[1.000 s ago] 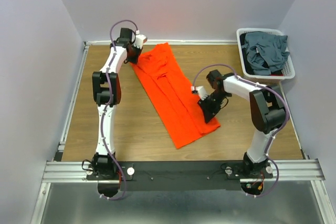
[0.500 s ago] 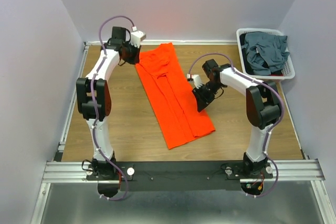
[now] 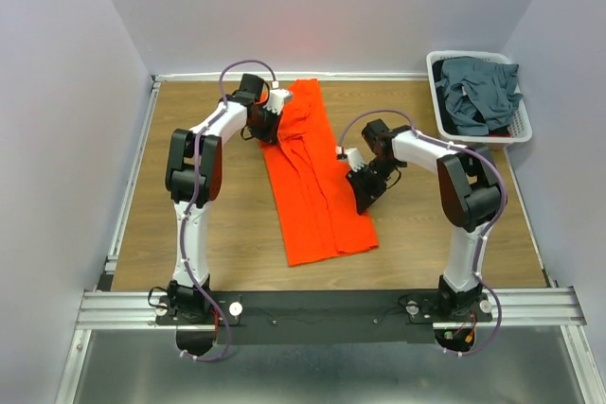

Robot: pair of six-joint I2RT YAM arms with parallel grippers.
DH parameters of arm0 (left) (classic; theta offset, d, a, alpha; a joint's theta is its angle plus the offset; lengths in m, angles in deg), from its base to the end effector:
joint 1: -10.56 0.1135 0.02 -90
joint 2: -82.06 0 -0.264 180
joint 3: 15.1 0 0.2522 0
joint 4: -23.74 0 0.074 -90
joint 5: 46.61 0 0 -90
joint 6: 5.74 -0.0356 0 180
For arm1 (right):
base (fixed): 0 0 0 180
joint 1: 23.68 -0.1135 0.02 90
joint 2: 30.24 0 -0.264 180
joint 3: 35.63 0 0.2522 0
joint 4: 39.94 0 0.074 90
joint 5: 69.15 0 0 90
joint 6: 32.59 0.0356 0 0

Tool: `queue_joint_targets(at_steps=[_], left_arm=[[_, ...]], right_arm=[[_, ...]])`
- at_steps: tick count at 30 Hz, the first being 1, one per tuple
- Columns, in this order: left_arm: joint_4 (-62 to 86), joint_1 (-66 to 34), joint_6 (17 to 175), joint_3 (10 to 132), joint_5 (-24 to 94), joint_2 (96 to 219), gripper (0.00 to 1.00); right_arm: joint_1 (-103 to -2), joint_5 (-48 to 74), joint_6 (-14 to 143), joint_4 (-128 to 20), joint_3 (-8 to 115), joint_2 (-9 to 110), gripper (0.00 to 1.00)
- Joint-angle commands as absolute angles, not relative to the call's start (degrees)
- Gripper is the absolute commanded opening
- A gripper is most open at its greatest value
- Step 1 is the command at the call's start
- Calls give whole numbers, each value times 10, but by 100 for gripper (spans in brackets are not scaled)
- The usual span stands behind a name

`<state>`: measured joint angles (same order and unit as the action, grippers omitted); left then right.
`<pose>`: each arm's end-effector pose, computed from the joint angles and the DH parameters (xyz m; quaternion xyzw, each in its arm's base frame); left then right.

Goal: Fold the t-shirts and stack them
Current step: Fold the tshirt

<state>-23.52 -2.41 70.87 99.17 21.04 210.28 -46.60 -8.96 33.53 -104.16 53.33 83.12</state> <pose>0.4643 -0.1208 0.1664 0.2636 0.9142 -0.1868 0.2446 0.3218 0.1553 0.1468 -0.3866 0.8856 0.2571 0.0138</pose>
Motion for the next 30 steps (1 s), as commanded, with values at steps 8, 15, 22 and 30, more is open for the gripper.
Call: queue_joint_targets(at_steps=[8,15,22,30], left_arm=[[-333,-23,705,1249,235,2257,14],[-273,-23,642,1072,182,2024,45],[-229,-17,514,844,118,1762,86],[-185,-15,353,540,51,1455,95]], right_arm=[[-508,-145,387,-1005,532,876,32],[-508,-133,376,-1042,576,780,40],[-508,-62,316,-1068,584,660,52],[-547,-18,231,-1059,533,593,55]])
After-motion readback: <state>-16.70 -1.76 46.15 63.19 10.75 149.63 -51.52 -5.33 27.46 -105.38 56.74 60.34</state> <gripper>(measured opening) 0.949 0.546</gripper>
